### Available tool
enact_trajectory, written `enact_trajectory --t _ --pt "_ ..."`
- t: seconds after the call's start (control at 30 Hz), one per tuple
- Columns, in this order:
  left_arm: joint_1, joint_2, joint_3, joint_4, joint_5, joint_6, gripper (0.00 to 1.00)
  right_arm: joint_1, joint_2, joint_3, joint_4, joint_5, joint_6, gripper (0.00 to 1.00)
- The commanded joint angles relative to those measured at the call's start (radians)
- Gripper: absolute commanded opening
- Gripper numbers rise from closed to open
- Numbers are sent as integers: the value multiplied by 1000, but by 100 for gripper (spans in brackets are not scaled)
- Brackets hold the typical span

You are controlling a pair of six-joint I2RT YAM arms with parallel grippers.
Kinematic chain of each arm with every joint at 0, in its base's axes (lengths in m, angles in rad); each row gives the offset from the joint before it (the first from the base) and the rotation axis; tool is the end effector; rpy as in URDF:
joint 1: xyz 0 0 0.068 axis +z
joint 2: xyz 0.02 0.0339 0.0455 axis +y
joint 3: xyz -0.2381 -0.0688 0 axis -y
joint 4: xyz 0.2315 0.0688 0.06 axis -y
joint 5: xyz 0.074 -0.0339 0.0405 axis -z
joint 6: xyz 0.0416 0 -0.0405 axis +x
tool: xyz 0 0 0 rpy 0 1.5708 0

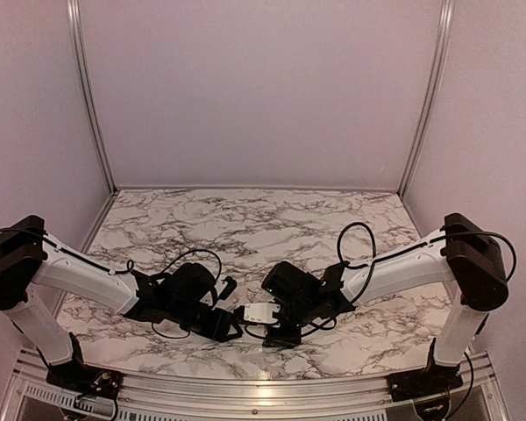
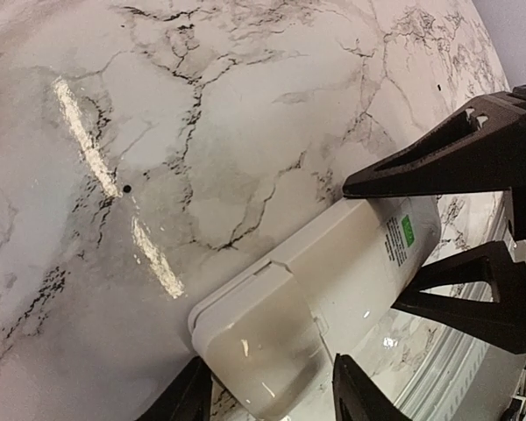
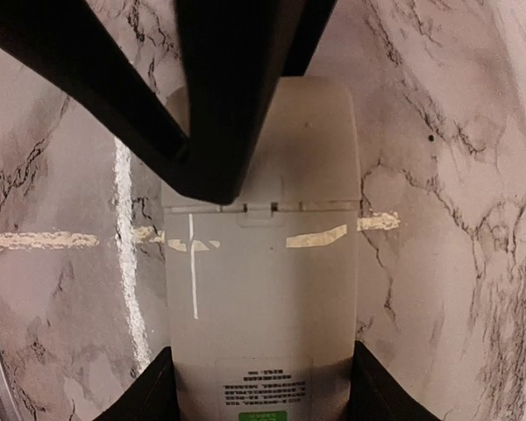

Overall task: Load the batteries into the remote control
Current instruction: Press the battery cover on the remote control.

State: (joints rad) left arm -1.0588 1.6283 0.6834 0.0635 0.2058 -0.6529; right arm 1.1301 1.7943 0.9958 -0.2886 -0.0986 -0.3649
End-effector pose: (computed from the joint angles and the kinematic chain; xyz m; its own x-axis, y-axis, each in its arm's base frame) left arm 0.1351 -0.2578 0.1102 -0.8574 0.3118 -0.4095 0.4988 0.6996 -0.5117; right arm 0.1375 0.3011 0.1196 -0.0246 -0.8847 -0.4655 -0.9938 0.0721 -0.0845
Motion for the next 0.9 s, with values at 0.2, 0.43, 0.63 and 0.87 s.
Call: enact_trajectory --t 0.2,0.43,0.63,0.87 --pt "-10 114 27 -162 -58 -2 48 10 -13 -9 -50 37 -17 8" --pt "-9 167 42 -266 -129 -21 45 10 -29 -24 -41 43 -27 7" --pt "-9 159 32 -298 -140 13 41 10 -32 -36 -49 51 -35 4" --pt "25 119 1 -279 -103 41 37 10 -31 -42 -46 42 -47 3"
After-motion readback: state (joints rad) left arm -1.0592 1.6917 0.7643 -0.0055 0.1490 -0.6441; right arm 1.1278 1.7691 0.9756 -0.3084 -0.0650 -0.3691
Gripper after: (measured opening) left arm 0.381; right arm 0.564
